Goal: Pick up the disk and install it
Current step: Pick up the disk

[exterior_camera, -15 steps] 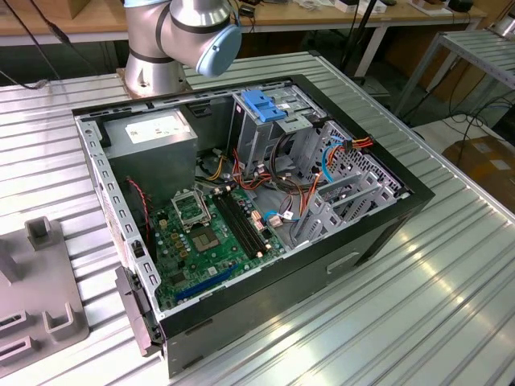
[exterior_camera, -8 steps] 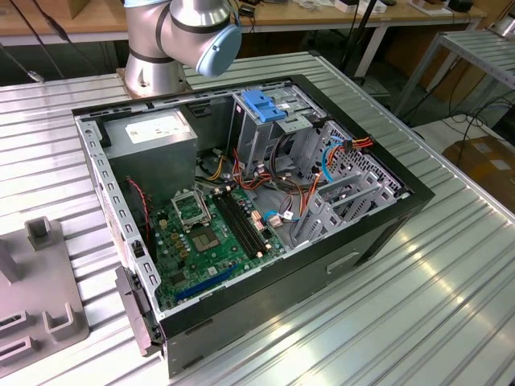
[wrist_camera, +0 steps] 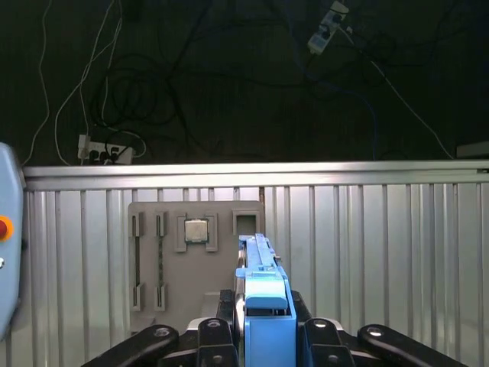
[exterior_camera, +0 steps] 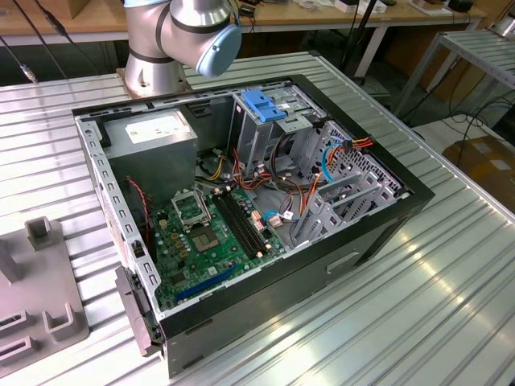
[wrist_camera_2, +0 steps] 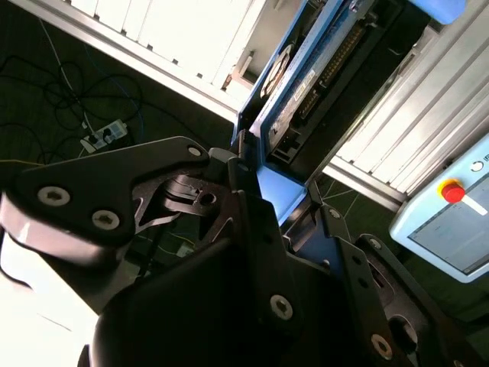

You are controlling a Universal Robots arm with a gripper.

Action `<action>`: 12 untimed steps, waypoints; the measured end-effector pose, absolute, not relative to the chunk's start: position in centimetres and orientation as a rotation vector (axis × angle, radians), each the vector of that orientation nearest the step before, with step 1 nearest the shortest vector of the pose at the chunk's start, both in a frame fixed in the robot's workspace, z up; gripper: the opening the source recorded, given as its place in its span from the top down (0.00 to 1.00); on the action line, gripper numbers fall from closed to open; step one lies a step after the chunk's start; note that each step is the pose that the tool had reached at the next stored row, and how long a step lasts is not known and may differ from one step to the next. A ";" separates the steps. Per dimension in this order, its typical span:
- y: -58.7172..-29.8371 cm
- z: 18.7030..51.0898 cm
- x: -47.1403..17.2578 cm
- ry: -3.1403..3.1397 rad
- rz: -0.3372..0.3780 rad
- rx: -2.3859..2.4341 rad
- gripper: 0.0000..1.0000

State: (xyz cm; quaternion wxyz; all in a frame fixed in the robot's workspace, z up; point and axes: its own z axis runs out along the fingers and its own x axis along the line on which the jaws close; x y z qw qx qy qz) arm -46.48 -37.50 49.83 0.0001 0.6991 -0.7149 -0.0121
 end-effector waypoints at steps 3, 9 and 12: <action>-37.5 49.8 -46.5 -2.246 -0.038 2.196 0.63; -37.5 49.8 -46.4 -2.246 -0.039 2.197 0.63; -37.5 49.8 -46.3 -2.246 -0.039 2.197 0.63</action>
